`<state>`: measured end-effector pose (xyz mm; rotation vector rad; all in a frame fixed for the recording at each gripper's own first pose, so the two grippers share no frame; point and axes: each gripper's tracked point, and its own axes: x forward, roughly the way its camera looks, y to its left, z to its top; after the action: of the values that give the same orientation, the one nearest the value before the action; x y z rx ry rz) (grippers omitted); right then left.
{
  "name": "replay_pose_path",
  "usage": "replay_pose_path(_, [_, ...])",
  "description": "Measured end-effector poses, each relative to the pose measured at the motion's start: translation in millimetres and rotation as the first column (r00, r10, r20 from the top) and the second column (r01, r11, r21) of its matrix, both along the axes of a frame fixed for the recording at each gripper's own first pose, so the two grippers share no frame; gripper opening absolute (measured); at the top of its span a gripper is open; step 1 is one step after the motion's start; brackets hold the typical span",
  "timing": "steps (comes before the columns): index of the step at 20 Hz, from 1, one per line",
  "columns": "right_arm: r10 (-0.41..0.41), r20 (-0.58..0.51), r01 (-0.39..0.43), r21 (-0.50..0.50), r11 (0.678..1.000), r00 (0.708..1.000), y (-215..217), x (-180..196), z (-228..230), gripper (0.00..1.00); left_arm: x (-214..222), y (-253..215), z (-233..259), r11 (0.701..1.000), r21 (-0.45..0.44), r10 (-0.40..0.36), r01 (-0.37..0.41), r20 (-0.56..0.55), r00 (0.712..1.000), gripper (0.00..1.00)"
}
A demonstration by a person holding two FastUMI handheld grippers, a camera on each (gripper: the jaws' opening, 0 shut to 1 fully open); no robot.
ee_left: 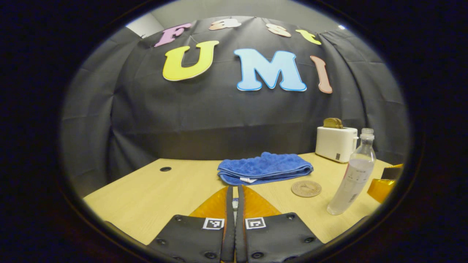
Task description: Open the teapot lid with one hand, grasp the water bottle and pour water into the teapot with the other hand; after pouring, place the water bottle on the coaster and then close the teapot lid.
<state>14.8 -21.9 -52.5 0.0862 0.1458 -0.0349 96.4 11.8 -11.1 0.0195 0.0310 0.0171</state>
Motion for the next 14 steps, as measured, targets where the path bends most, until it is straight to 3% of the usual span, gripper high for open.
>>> replay_pose_path(14, [0.029, -0.052, -0.032, -0.048, 0.998, 0.998, 7.3, 41.1, -13.9, 0.96, -38.2, 49.6, 19.5, 0.998, 0.005, 0.064, -0.064, 0.022, 0.998, 0.07])
